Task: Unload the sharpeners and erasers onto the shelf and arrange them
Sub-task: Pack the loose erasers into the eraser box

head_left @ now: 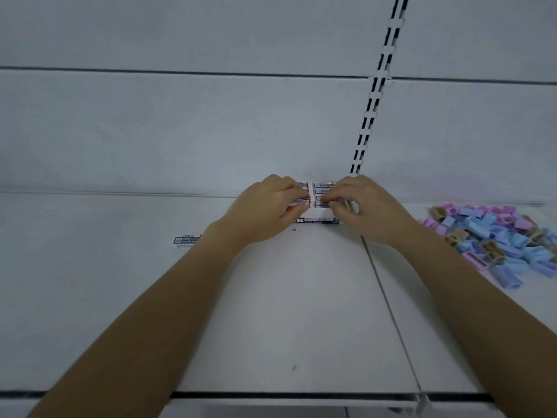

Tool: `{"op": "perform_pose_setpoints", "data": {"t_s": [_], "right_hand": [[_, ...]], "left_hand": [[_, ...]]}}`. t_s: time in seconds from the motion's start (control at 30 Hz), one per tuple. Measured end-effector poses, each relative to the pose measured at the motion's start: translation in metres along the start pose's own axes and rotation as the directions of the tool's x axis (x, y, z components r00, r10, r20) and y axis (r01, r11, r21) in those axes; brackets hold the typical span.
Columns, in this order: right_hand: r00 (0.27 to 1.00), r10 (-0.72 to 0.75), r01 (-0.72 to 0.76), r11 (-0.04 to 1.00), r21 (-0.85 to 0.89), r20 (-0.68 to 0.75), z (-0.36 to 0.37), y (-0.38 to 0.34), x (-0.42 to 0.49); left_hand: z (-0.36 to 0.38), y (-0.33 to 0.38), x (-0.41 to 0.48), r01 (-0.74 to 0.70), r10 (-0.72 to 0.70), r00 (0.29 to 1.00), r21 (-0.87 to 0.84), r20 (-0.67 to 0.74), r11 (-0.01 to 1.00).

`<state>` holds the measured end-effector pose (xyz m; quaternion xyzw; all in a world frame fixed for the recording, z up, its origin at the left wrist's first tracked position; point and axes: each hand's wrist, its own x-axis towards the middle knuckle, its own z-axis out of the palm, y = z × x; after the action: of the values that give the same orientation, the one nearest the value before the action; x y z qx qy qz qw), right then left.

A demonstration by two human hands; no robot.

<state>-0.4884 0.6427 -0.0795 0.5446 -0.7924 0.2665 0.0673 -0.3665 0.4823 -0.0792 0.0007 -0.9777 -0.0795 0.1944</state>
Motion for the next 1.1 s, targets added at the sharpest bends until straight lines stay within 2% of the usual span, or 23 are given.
{"op": "perform_pose_setpoints", "data": {"t_s": [0.13,0.3,0.4,0.53,0.67,0.83,1.0,1.1], "right_hand": [[1.0,-0.011,0.011,1.0,-0.015,0.001,0.0,-0.002,0.0],[0.997,0.009,-0.001,0.994,0.109,-0.072,0.003,-0.025,0.0],[0.996,-0.066,0.073,0.985,0.155,-0.054,0.013,-0.047,0.003],[0.977,-0.202,0.186,0.964,0.191,0.067,0.032,-0.078,0.012],[0.923,-0.323,0.283,0.938,0.201,0.207,0.042,-0.104,0.023],[0.853,-0.434,0.383,0.898,0.217,0.289,0.058,-0.122,0.027],[0.869,-0.427,0.37,0.896,0.245,0.25,0.059,-0.121,0.026],[0.883,-0.376,0.305,0.915,0.264,0.283,0.055,-0.118,0.023]], "left_hand": [[-0.001,-0.002,-0.001,0.011,-0.011,0.999,0.019,0.03,1.0],[-0.021,-0.012,0.0,0.094,-0.092,0.995,-0.05,0.039,0.994],[-0.042,-0.029,-0.013,0.137,-0.135,0.99,-0.039,0.046,0.99],[-0.064,-0.049,-0.041,0.231,-0.228,0.971,-0.041,0.067,0.972],[-0.078,-0.064,-0.069,0.305,-0.297,0.95,-0.079,0.095,0.949],[-0.088,-0.072,-0.093,0.414,-0.362,0.87,-0.097,0.336,0.905],[-0.084,-0.068,-0.101,0.413,-0.355,0.868,-0.108,0.347,0.904],[-0.085,-0.067,-0.099,0.416,-0.346,0.859,-0.118,0.378,0.902]]}}
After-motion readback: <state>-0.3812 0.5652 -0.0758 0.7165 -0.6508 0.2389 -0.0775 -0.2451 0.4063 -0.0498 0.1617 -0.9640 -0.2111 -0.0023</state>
